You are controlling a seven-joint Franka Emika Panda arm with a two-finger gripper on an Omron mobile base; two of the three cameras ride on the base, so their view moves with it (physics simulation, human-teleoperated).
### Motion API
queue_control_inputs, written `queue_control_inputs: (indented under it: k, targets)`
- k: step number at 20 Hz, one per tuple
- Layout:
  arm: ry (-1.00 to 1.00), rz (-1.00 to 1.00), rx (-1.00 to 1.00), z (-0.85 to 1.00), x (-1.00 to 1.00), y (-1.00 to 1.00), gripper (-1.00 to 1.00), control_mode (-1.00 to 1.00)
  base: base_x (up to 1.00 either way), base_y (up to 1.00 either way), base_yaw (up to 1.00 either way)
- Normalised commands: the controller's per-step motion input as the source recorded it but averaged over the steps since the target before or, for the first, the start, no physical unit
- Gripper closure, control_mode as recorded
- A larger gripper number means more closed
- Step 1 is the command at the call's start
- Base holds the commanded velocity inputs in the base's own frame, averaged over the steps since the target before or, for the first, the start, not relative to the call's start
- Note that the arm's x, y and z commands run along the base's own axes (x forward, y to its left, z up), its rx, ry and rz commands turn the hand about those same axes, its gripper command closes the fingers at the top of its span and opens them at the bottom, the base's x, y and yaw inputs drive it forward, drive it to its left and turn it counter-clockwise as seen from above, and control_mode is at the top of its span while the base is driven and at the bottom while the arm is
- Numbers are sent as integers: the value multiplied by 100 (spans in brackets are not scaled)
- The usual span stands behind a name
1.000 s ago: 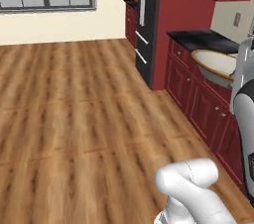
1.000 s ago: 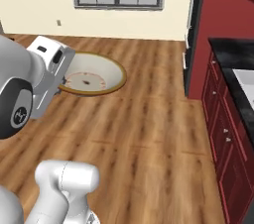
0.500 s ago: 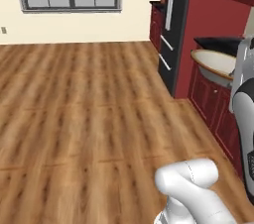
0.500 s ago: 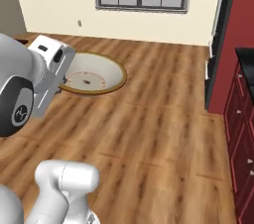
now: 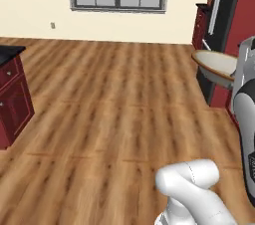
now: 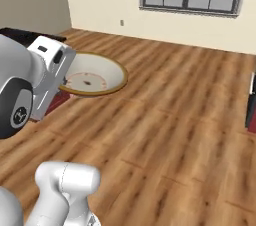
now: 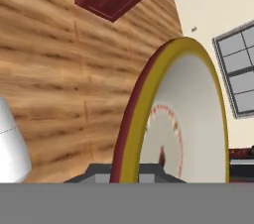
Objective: Move the bowls from the cabinet to the plates on the dining table.
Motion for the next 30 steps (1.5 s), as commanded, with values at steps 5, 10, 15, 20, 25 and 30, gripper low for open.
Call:
queue_control_inputs:
  k: [5, 10, 15, 20, 25, 30]
  targets:
    - [0, 0, 0, 0, 0, 0, 100, 100, 9, 15, 43]
    - [0, 0, 0, 0, 0, 0, 100, 100, 13, 21, 40]
    - [0, 0, 0, 0, 0, 0, 100, 100, 21, 25, 37]
    - [0, 0, 0, 0, 0, 0, 100, 100, 30, 27, 35]
    - [0, 0, 0, 0, 0, 0, 100, 100, 44, 25, 32]
    - [0, 0, 0, 0, 0, 0, 100, 100, 46, 25, 31]
